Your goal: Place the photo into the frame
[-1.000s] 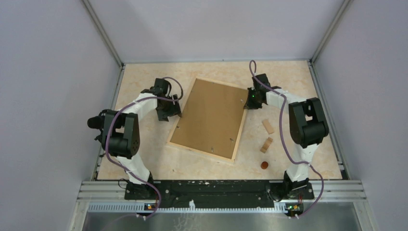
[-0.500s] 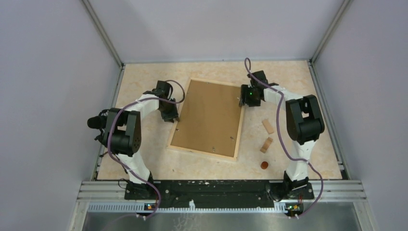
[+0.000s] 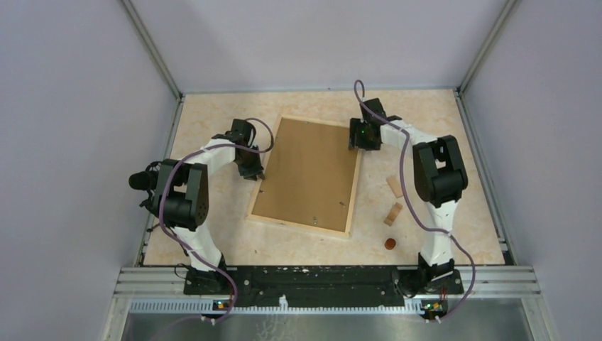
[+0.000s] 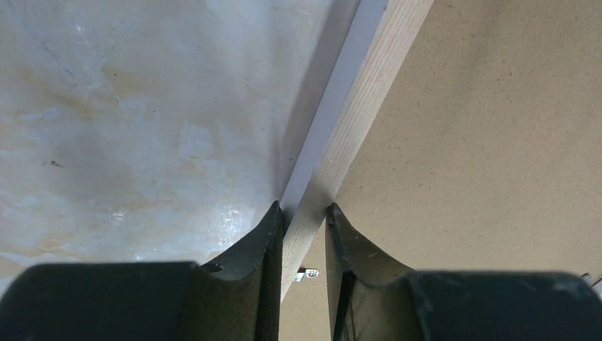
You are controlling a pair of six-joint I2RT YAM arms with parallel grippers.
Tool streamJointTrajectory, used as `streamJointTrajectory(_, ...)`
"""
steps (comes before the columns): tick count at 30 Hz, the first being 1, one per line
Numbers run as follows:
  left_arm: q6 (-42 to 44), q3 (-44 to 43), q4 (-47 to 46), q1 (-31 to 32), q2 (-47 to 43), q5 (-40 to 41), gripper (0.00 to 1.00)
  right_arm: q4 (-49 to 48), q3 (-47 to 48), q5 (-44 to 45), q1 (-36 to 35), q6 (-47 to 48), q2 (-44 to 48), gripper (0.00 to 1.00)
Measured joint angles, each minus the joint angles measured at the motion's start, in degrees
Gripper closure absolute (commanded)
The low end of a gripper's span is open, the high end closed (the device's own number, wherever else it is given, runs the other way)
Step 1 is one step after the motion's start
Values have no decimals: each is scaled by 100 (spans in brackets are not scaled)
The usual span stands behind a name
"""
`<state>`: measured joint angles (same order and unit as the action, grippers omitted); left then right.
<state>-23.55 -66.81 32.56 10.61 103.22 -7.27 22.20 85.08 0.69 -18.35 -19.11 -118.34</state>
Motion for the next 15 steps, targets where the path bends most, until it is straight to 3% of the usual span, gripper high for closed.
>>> streamJointTrajectory(6, 11, -2, 0, 0, 4, -4, 91, 186, 317, 345, -208, -149, -173, 46)
streamJointTrajectory(15, 17, -2, -2, 0, 4, 0, 94, 487, 625, 612, -251, -415, -323, 46)
